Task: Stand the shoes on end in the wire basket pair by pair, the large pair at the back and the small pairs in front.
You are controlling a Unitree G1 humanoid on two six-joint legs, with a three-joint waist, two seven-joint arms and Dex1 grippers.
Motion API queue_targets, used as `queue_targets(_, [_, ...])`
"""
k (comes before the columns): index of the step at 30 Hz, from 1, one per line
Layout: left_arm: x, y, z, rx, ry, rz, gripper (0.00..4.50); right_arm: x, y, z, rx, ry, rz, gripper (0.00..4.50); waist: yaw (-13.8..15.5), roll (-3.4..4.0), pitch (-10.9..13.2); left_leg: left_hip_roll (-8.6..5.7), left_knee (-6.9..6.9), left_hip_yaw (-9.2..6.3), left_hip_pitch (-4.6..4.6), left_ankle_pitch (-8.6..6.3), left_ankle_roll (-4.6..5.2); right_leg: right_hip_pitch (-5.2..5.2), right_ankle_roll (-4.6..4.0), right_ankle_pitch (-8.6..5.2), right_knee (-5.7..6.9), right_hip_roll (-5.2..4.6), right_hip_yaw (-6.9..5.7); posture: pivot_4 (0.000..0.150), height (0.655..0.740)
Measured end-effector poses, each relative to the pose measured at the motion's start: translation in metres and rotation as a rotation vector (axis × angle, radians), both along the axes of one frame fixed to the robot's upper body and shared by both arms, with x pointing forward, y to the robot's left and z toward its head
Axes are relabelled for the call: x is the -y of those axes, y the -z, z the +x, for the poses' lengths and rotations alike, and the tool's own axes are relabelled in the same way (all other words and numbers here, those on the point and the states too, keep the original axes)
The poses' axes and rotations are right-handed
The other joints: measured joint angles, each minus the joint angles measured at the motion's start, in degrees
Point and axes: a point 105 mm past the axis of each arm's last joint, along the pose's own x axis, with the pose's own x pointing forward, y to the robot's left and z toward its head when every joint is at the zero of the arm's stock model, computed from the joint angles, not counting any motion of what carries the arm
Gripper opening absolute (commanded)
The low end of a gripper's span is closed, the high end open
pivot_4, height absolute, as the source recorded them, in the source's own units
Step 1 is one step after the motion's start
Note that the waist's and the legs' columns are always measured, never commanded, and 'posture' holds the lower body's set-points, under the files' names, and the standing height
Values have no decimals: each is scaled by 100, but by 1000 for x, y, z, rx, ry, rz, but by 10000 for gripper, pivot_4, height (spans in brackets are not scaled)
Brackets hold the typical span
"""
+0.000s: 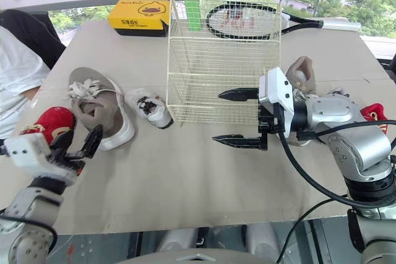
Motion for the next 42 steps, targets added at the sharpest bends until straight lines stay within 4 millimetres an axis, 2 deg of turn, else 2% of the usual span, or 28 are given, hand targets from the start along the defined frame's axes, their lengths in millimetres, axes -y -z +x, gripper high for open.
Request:
queue_targets(3, [3,9,8,-13,8,-46,45000,3,2,-2,2,13,-15,44478,-19,2,0,4,-1,0,-2,0,0,-5,7,4,2,2,-1,1500,7400])
queue_targets(9, [10,7,14,0,-18,-102,45000,7,1,1,11,46,-14,44478,14,2,0,-1,-1,-1,-4,0,0,-4,6,4,2,-11,-2,1500,7400])
queue_targets(14, [20,3,21,-1,-109,-71,45000,7,1,1,20,53,-6,44478,14,0,-2,-4,-1,-2,-3,0,0,-3,8,5,2,-12,0,1500,7400])
queue_targets(26, [27,-10,42,16,-345,-49,45000,9,2,-2,15,34,-25,44478,5,-5,-3,-4,-1,-1,-6,0,0,-4,9,6,2,-8,0,1500,7400])
queue_targets(29, [28,-13,39,12,-383,-58,45000,10,2,-4,13,20,-39,44478,5,-6,-2,-4,-1,-1,-8,0,0,-4,10,6,0,-9,0,1500,7400])
queue_targets(34, [23,-21,23,31,-469,-23,45000,12,2,-5,6,2,-55,44478,-7,-9,0,-2,-2,-1,-10,0,0,-6,10,6,-2,-8,1,1500,7400])
queue_targets(36, [16,-22,10,34,-503,-11,45000,12,0,-4,9,-4,-54,44478,-26,-10,1,0,-3,1,-9,-1,0,-8,9,6,-3,-9,4,1500,7400])
queue_targets(39, [-7,-25,-10,47,-584,25,45000,12,0,-3,8,-10,-55,44478,-1,-10,1,1,-5,-4,-8,-1,0,-8,0,1,-2,-9,-4,1500,7400])
queue_targets(42, [-11,-28,-12,56,-590,30,45000,12,0,-3,1,-17,-58,44478,39,-11,0,-4,0,-7,-10,0,0,-4,-4,-2,-2,-9,-10,1500,7400])
